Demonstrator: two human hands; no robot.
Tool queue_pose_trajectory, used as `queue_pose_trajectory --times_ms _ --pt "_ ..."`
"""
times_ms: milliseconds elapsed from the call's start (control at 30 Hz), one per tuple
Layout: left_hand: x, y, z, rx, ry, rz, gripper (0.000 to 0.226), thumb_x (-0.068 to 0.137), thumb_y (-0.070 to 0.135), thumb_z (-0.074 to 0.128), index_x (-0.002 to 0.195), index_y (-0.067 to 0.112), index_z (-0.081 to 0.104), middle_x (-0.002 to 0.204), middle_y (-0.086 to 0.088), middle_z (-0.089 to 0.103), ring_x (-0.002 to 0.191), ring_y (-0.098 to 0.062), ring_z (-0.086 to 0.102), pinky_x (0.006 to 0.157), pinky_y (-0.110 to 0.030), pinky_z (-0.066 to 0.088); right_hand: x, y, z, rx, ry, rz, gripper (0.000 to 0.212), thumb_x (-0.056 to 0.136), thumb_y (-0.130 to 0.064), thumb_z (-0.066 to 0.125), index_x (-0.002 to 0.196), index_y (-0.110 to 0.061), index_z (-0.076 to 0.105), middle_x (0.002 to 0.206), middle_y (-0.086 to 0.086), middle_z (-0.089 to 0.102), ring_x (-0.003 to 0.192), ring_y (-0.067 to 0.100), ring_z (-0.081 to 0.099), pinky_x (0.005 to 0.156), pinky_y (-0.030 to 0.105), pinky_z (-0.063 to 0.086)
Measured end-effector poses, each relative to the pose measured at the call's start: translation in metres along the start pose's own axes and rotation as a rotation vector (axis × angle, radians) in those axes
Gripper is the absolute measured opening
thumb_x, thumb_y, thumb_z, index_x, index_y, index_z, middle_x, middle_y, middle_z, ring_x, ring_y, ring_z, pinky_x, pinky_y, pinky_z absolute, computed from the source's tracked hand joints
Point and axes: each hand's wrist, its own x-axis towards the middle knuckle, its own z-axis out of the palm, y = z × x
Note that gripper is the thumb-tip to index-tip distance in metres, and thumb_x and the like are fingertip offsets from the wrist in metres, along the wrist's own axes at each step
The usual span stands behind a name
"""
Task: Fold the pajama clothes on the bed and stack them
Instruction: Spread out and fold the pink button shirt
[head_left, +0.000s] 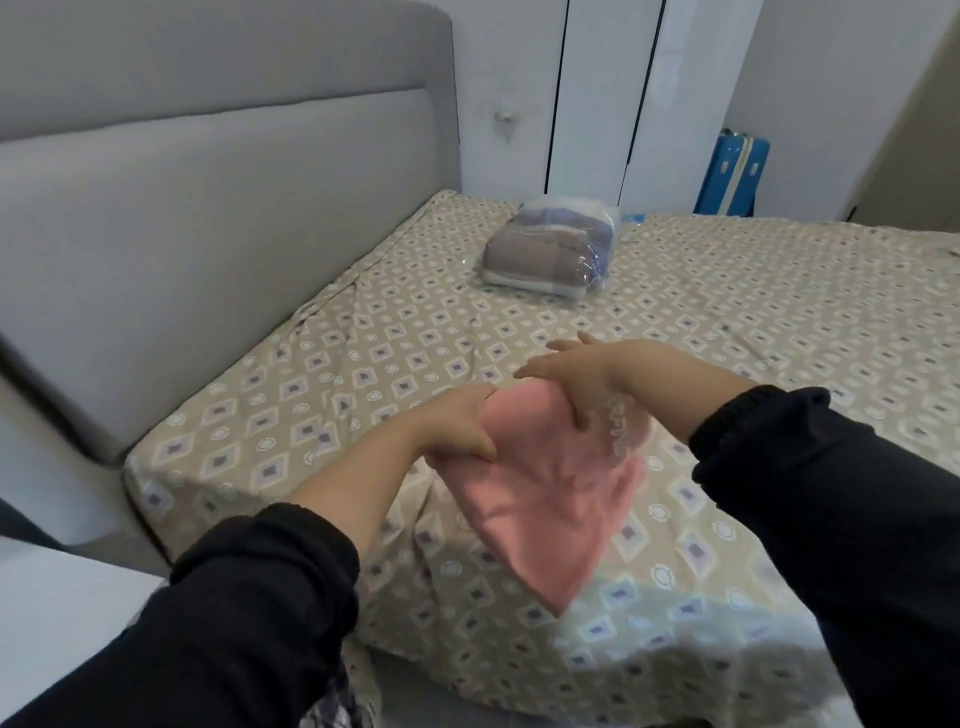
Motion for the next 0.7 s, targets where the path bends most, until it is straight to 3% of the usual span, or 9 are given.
queue_pose_trajectory --times_ms 100,200,267,333,400,467,533,633,700 --pt "-0.001 0.010 -0.024 0.137 -0.014 0.079 0.056 0.064 0.017 0.071 0.115 0.031 0.053 0.108 0.005 0.059 0.095 -0.018 0.058 0.077 -0.039 0.056 -0.013 0.010 -0.010 0.134 0.007 0.006 0.060 0.067 -0.018 0.080 0.121 -0.019 0.054 0.114 0.004 0.062 0.105 0.026 0.058 0.091 0.040 0.049" --pt "0.002 0.030 -0.049 0.285 0.139 0.209 0.065 0.068 0.016 0.068 0.128 0.033 0.051 0.120 0.003 0.062 0.105 -0.022 0.059 0.080 -0.027 0.046 -0.031 0.024 -0.017 0.188 0.259 0.091 0.043 0.067 -0.015 0.074 0.106 -0.018 0.057 0.100 0.005 0.063 0.084 0.023 0.057 0.066 0.030 0.044" --pt "0.003 0.049 -0.066 0.449 0.319 0.303 0.073 0.069 0.022 0.066 0.137 0.039 0.043 0.125 0.005 0.062 0.109 -0.024 0.058 0.080 -0.026 0.043 -0.042 0.035 -0.021 0.174 0.547 0.114 0.036 0.069 -0.017 0.071 0.102 -0.014 0.057 0.097 0.007 0.062 0.085 0.027 0.057 0.066 0.031 0.039" --pt "0.001 0.063 -0.073 0.631 0.451 0.377 0.075 0.073 0.026 0.067 0.142 0.032 0.039 0.127 0.000 0.061 0.109 -0.028 0.058 0.081 -0.036 0.047 -0.053 0.043 -0.016 0.078 0.797 0.107 0.040 0.067 -0.027 0.076 0.099 -0.011 0.058 0.092 0.009 0.060 0.084 0.030 0.057 0.068 0.034 0.040" --pt "-0.003 0.065 -0.058 0.815 0.632 0.511 0.072 0.070 0.010 0.070 0.138 0.014 0.048 0.113 -0.011 0.063 0.094 -0.033 0.061 0.070 -0.039 0.047 -0.060 0.042 0.005 -0.073 0.955 0.156 0.047 0.064 -0.031 0.081 0.099 -0.007 0.061 0.090 0.011 0.060 0.083 0.031 0.057 0.076 0.040 0.044" --pt "-0.010 0.054 -0.022 0.890 0.787 0.633 0.064 0.062 -0.004 0.068 0.125 0.003 0.059 0.091 -0.014 0.064 0.074 -0.032 0.060 0.059 -0.036 0.046 -0.064 0.029 0.045 -0.143 1.051 0.197 0.040 0.065 -0.012 0.076 0.102 -0.004 0.063 0.089 0.012 0.060 0.082 0.032 0.056 0.081 0.043 0.044" --pt "-0.018 0.035 0.030 0.901 0.660 0.650 0.056 0.072 -0.002 0.064 0.127 0.002 0.057 0.090 -0.014 0.063 0.075 -0.030 0.059 0.065 -0.039 0.049 -0.067 0.007 0.100 -0.128 1.006 0.143 0.044 0.066 -0.006 0.071 0.109 -0.003 0.064 0.094 0.013 0.061 0.085 0.034 0.058 0.087 0.045 0.044" --pt "-0.036 0.002 0.102 0.923 0.134 0.419 0.063 0.089 0.024 0.050 0.147 0.011 0.029 0.125 -0.014 0.049 0.108 -0.030 0.049 0.091 -0.042 0.040 -0.076 -0.028 0.181 0.021 0.642 0.038 0.056 0.078 -0.023 0.065 0.130 -0.004 0.056 0.120 0.018 0.059 0.111 0.036 0.056 0.103 0.050 0.038" --pt "-0.044 -0.013 0.120 0.811 0.063 0.356 0.066 0.088 0.045 0.046 0.145 0.015 0.033 0.127 -0.011 0.049 0.111 -0.029 0.046 0.092 -0.039 0.038 -0.086 -0.039 0.209 0.262 0.552 0.042 0.062 0.080 -0.029 0.054 0.137 -0.005 0.049 0.136 0.018 0.051 0.128 0.036 0.046 0.110 0.052 0.031"
